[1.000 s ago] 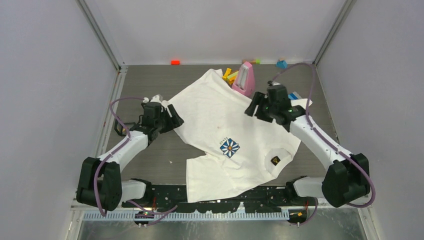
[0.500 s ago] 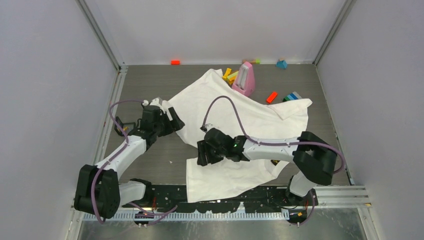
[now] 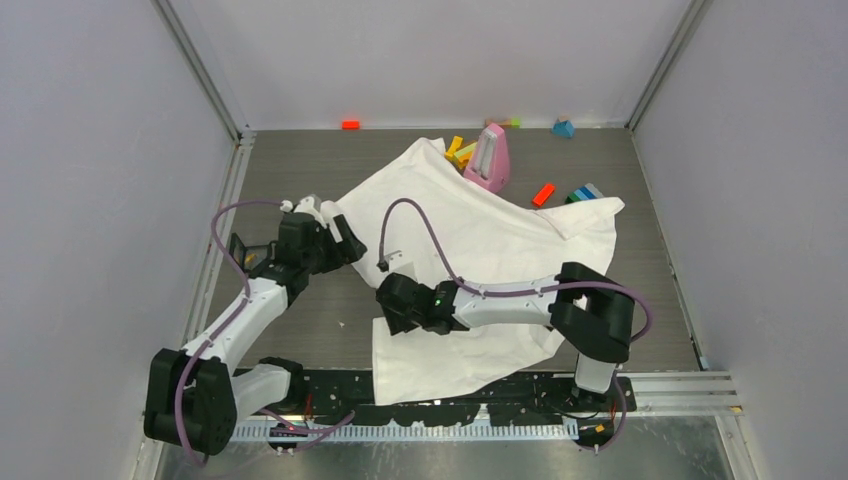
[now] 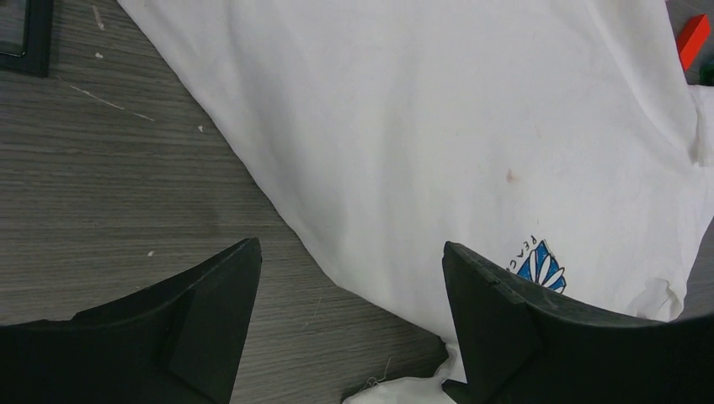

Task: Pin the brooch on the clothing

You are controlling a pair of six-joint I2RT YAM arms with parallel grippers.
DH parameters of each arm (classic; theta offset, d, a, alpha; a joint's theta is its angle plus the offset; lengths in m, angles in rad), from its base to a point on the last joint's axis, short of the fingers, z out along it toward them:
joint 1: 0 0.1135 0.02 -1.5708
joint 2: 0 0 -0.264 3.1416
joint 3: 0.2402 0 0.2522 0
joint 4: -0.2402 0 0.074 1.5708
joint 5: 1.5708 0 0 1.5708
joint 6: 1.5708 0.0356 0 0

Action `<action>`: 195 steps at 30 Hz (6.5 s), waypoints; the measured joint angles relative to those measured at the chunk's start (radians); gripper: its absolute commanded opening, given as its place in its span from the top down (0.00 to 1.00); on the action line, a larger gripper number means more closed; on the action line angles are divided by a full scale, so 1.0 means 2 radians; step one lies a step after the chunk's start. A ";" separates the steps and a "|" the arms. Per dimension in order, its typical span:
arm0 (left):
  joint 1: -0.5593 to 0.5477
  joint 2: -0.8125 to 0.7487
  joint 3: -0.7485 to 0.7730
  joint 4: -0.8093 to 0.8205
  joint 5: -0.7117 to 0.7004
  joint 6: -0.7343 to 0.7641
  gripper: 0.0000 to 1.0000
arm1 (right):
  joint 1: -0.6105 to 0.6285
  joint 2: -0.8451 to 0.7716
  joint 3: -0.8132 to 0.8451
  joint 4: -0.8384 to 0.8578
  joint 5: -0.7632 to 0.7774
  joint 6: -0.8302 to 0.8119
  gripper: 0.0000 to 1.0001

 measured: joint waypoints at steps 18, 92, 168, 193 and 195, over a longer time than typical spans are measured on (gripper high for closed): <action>0.004 -0.014 -0.002 -0.022 -0.006 0.003 0.19 | 0.049 0.059 0.035 -0.012 0.054 -0.028 0.99; 0.037 -0.005 -0.002 -0.071 -0.021 0.027 0.16 | -0.385 0.238 0.317 -0.082 -0.027 -0.166 0.44; 0.170 0.322 0.242 -0.103 -0.082 0.137 0.64 | -0.410 -0.321 -0.011 -0.118 -0.144 -0.162 0.31; 0.170 0.338 0.252 -0.099 -0.065 0.145 0.91 | -0.410 -0.313 -0.011 -0.117 -0.149 -0.157 0.32; 0.170 0.337 0.252 -0.098 -0.065 0.145 0.94 | -0.410 -0.313 -0.011 -0.116 -0.150 -0.157 0.32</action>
